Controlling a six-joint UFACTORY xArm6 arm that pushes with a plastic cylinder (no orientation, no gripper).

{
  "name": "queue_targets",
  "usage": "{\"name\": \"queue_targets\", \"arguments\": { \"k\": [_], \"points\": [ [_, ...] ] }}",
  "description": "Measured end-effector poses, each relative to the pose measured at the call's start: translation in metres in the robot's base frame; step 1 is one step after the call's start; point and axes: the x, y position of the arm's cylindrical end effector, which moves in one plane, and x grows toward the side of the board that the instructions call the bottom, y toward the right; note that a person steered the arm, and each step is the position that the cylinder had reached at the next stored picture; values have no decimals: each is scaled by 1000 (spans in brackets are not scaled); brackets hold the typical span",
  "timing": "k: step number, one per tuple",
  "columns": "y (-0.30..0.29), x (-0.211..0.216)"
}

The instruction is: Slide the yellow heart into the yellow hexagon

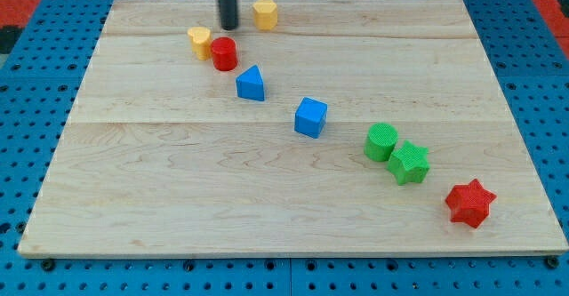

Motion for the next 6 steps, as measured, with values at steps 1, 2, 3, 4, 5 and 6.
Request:
{"name": "queue_targets", "arguments": {
  "k": [1,2,3,4,5,6],
  "points": [
    [-65,31],
    [-62,91],
    [-12,79],
    [3,50],
    [34,27],
    [23,19]
  ]
}}
